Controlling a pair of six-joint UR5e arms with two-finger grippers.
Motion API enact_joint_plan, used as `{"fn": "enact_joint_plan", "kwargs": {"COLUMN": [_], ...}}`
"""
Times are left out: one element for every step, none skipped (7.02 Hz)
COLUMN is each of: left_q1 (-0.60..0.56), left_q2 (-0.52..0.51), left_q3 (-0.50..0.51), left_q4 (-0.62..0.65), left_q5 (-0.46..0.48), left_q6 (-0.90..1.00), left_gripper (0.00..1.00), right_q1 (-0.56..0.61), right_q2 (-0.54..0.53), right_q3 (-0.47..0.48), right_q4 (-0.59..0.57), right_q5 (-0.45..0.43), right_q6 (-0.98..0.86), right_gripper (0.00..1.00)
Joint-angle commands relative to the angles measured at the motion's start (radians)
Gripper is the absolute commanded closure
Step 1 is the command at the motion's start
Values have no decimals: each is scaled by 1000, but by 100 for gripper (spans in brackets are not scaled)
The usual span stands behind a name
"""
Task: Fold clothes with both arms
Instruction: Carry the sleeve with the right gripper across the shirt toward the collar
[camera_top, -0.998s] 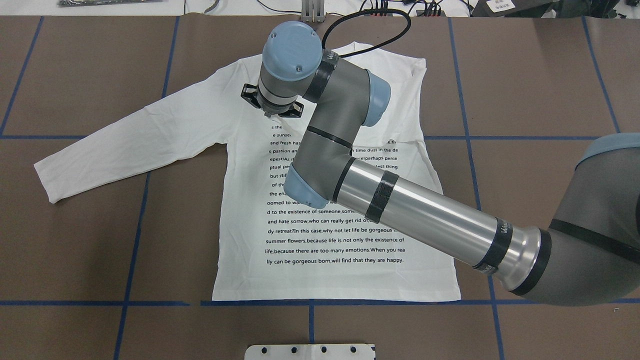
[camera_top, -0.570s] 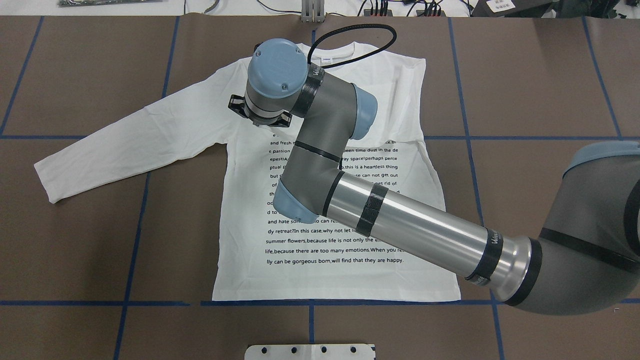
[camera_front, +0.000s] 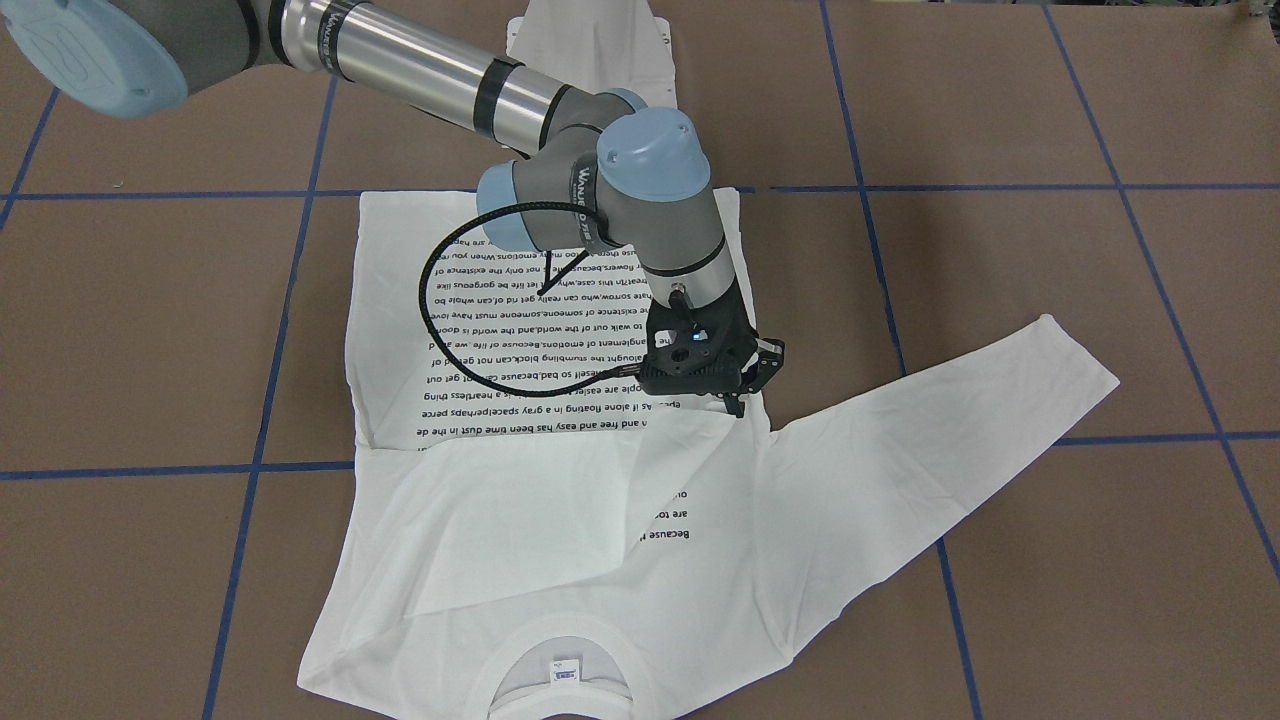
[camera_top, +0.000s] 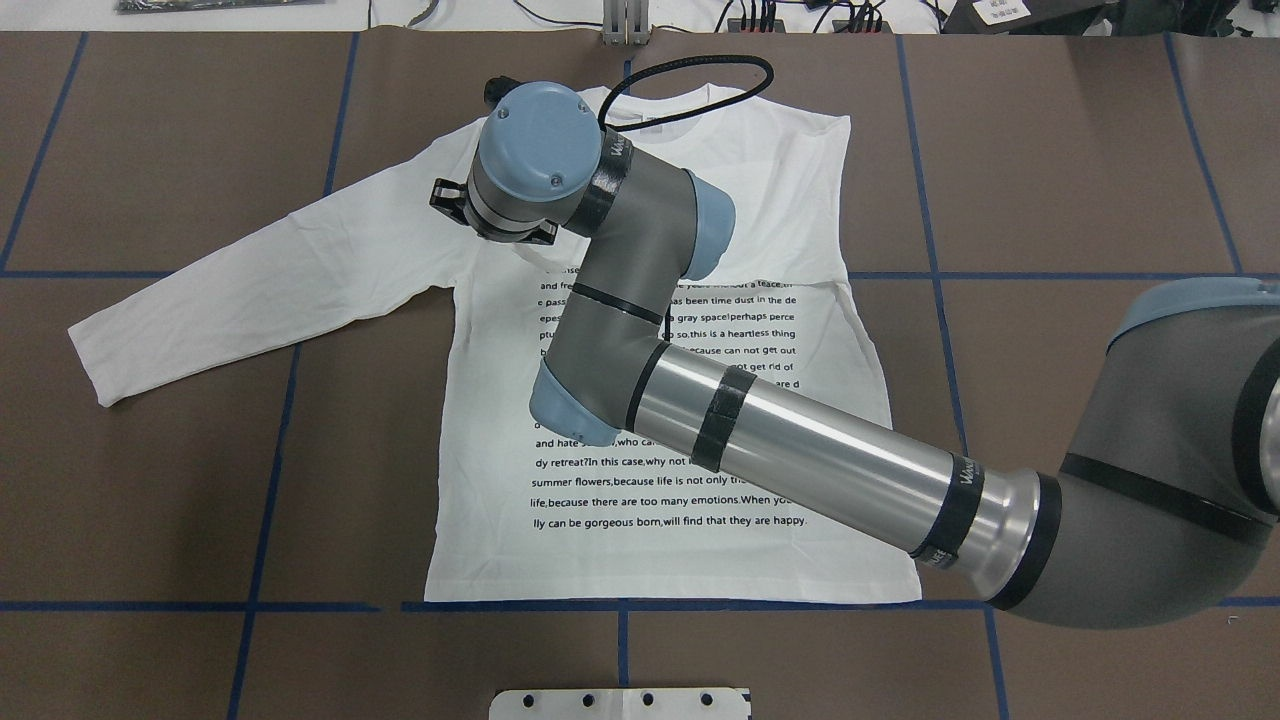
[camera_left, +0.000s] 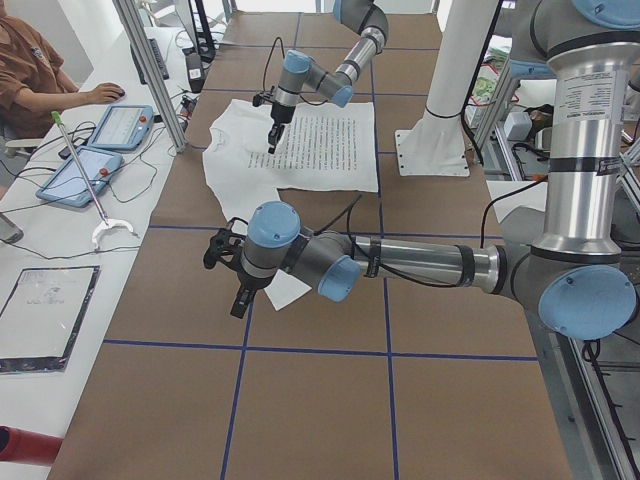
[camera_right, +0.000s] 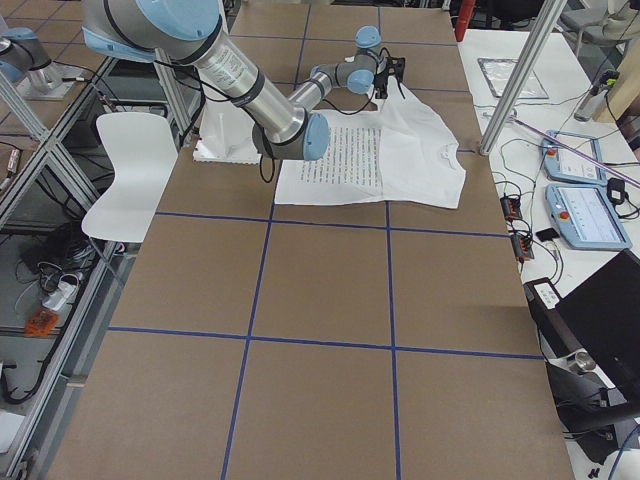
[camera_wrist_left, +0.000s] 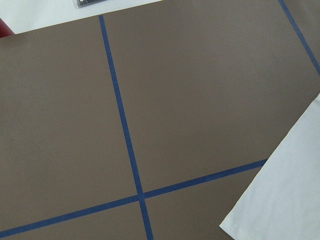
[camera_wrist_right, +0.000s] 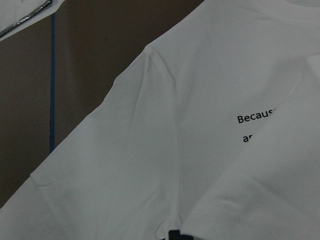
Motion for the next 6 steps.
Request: {"fn": "enact_joint_plan", "kwargs": {"left_q1": [1,1,1,1,1,31], "left_q2": [0,0,0,0,-2,-3], "left_q3": [1,1,1,1,-2,-3], "left_q4": [0,1,1,1,3,-12], "left_q5": [1,2,0,0,-3,-3], "left_q6": [0,0,0,0,-3,-2], "left_gripper": [0,0,0,0,0,0], "right_q1": [-11,-27,-41,-46,-48,-46], "right_q2": [30,29,29,29,30,30], "right_q3": [-45,-49,-52,-52,-49,-28], "right_q4": [28,28,28,28,28,23], "right_q5": [-14,-35,-49,-52,-57,-57], "right_q6": [0,-1,-1,-1,0,17], "right_gripper": [100,69,19,1,1,1]}}
